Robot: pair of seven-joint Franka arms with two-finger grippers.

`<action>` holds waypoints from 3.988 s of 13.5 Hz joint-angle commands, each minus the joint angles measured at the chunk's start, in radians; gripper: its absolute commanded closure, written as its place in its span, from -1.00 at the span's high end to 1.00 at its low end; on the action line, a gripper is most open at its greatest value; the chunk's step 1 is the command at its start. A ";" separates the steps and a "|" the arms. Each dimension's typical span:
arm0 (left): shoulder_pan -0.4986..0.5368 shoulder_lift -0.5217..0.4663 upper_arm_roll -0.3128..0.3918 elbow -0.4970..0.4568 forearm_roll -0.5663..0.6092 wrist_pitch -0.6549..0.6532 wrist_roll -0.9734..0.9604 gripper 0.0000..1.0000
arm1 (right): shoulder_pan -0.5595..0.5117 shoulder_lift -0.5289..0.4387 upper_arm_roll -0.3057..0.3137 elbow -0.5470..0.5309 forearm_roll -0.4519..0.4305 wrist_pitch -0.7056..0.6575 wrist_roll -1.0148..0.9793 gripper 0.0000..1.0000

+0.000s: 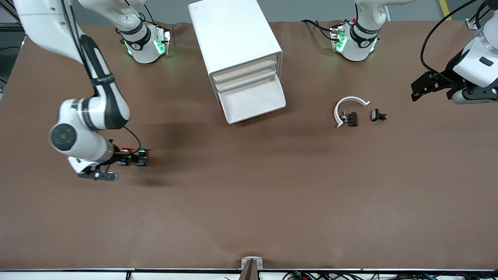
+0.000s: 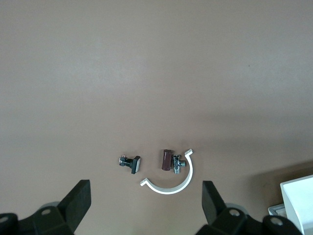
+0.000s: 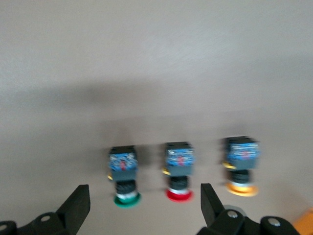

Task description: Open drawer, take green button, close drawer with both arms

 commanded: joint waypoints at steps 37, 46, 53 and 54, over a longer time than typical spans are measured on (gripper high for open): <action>0.013 -0.086 -0.018 -0.097 0.012 0.024 0.009 1.00 | -0.140 -0.320 0.018 0.469 0.051 -0.753 -0.223 1.00; 0.012 -0.138 -0.016 -0.136 0.005 0.013 0.008 1.00 | -0.135 -0.363 0.023 0.426 0.051 -0.753 -0.221 1.00; 0.010 -0.100 -0.016 -0.091 0.005 0.011 0.008 1.00 | -0.135 -0.415 0.023 0.365 0.054 -0.723 -0.189 1.00; 0.010 -0.089 -0.016 -0.084 0.005 0.011 0.009 1.00 | -0.134 -0.461 0.021 0.296 0.054 -0.676 -0.186 1.00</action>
